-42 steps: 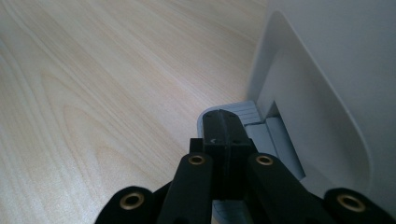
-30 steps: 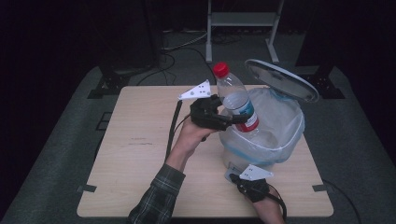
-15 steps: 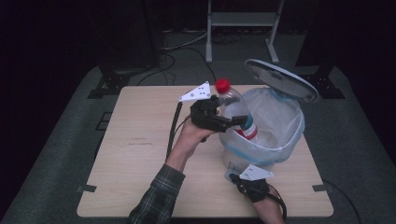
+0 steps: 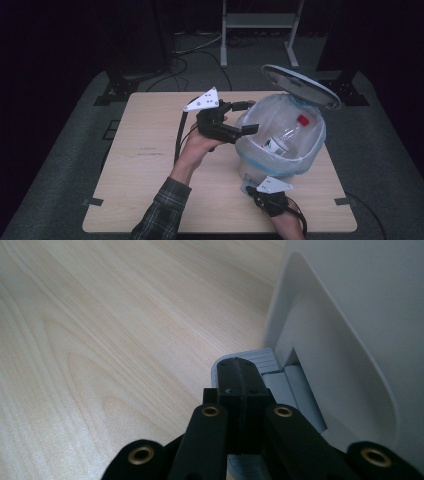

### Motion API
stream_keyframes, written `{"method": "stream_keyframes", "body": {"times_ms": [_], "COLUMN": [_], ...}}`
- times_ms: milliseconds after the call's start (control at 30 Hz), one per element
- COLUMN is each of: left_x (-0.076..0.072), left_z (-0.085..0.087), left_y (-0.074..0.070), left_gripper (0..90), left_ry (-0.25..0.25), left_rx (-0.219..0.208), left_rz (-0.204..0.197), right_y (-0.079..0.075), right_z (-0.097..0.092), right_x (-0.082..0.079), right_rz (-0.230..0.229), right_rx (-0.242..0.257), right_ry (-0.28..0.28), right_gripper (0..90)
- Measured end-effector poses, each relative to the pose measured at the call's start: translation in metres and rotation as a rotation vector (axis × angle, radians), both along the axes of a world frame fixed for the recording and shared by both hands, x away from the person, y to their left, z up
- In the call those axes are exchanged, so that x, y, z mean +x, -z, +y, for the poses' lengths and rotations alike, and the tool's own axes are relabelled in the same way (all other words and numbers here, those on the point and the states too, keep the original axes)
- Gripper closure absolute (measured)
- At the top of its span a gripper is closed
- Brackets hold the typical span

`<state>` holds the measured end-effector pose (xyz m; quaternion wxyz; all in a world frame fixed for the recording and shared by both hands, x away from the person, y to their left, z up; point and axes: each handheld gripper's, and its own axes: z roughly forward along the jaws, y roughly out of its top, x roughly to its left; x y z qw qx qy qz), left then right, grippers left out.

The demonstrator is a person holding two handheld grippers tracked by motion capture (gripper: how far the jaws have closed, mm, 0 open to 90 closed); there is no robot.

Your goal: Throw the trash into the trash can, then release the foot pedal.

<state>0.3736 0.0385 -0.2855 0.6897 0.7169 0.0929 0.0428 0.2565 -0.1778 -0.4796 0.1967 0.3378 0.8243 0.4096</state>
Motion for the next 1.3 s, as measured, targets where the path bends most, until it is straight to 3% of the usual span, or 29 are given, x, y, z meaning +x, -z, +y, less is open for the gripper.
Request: {"method": "stream_keyframes", "body": {"times_ms": [300, 467, 1000, 1300], "left_x": [-0.007, -0.014, -0.035, -0.052], "left_z": [0.016, 0.028, 0.066, 0.086], "left_y": [-0.003, -0.002, 0.02, 0.043], "left_gripper": [2.1, 0.6, 0.0, 0.0], "left_ry": [-0.069, -0.122, -0.204, -0.239], "left_rx": [0.078, 0.088, 0.161, 0.197], "left_rz": [-0.024, -0.054, -0.014, -0.006], "right_y": [0.0, 0.0, -0.002, -0.005], "right_z": [0.0, 0.0, 0.001, 0.002], "right_x": [0.0, 0.0, 0.0, -0.002], "right_rz": [-0.001, -0.001, 0.008, -0.003], "right_rx": [-0.001, -0.001, -0.017, -0.05], "right_ry": [0.002, 0.003, 0.003, -0.002], "right_gripper": [90.0, 90.0, 90.0, 89.9]}}
